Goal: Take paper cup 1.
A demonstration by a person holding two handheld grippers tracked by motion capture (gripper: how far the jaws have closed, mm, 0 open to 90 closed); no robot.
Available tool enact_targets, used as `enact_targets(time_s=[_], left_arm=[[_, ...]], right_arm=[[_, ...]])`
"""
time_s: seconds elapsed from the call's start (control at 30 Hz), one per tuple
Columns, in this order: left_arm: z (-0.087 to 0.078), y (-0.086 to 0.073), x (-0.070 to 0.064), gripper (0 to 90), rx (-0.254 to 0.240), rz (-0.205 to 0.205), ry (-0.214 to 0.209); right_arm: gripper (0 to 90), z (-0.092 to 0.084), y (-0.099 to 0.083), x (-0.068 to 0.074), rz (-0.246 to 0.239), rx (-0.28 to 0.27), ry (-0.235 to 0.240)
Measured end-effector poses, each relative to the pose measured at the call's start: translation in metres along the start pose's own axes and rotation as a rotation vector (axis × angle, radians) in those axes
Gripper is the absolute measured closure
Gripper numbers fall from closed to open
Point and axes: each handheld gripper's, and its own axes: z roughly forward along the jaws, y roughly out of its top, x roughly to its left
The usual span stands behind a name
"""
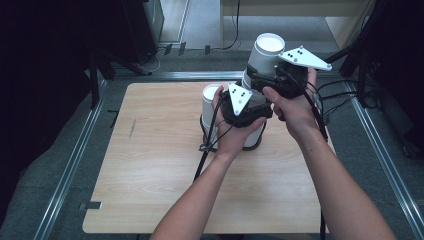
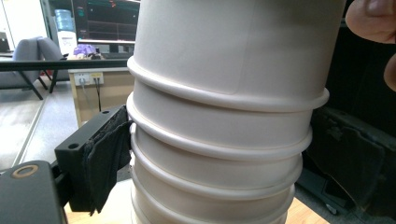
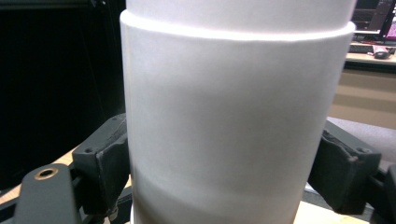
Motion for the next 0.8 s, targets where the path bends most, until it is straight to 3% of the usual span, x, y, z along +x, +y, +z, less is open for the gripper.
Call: enact_targets(time_s=[0.43, 0.5, 0.6, 0.7, 0.8], left_arm=[[-0.001, -0.002, 0.000, 9.9, -0.004, 0.012, 0.000], [-0.001, -0.003, 0.000, 10.0, -0.009, 0.014, 0.000], [-0.001, -0.003, 0.000, 10.2, -0.011, 0.010, 0.001], [-0.001, -0.003, 0.000, 10.2, -0.010, 0.011, 0.005], [-0.002, -0.003, -0.001, 10.5, -0.011, 0.016, 0.007]], right_arm=[[17.2, 0.001, 0.005, -0.002, 0.018, 0.008, 0.001], [17.8, -0.004, 0.010, -0.003, 0.043, -0.043, 0.013], [17.7, -0.010, 0.021, -0.005, 0.085, -0.073, 0.014], [17.7, -0.011, 0.025, -0.001, 0.045, -0.083, -0.017], [17.7, -0.016, 0.029, -0.001, 0.049, -0.119, -0.021]])
